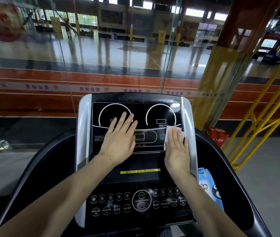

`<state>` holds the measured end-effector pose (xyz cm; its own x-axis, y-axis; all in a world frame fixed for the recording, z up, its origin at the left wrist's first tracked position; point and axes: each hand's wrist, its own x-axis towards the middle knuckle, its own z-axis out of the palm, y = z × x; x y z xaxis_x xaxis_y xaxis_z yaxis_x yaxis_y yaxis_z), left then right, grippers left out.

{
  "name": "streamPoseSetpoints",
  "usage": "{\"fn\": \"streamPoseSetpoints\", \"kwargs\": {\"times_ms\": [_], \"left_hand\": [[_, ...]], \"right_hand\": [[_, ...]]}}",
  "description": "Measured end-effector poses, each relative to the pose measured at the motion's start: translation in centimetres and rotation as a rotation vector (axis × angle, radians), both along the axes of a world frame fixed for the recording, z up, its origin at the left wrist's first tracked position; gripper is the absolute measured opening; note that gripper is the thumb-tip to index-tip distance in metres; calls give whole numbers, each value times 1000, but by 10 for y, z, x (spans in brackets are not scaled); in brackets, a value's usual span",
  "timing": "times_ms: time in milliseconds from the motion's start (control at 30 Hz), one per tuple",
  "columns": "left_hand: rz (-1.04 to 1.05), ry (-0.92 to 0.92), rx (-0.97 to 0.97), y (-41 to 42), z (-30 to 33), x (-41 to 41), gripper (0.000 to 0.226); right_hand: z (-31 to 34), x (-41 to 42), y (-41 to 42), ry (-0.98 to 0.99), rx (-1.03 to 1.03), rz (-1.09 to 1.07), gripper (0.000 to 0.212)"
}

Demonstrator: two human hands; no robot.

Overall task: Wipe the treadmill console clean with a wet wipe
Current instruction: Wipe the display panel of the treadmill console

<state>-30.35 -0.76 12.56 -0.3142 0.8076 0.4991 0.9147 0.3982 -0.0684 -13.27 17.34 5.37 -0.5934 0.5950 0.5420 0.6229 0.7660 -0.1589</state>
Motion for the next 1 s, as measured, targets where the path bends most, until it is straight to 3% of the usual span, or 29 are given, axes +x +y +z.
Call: {"fn": "streamPoseSetpoints", "kwargs": {"times_ms": [133, 233, 433, 533, 667, 767, 867, 1000], "left_hand": [[30, 0, -7, -9, -5, -5, 60], [44, 9, -23, -13, -8, -7, 60], [52, 20, -5, -23, -12, -8, 60], [66, 20, -8, -28, -13, -12, 60], [78, 26, 15, -34, -15, -13, 62], [82, 8, 14, -41, -17, -14, 64], [90, 15, 8, -50, -23, -14, 65], [107, 35, 6, -59, -27, -16, 65]], "right_hand": [[1, -29, -21, 43, 53, 119, 55], [2, -29, -21, -43, 136, 220, 55], [5, 6, 17, 3, 35, 20, 61], [5, -28, -32, 23, 72, 127, 67], [2, -41, -56, -28, 157, 261, 57], [-1, -10, -22, -70, 133, 88, 59], [-1, -4, -16, 60, -7, -44, 55], [2, -54, -70, -13, 116, 133, 67]]}}
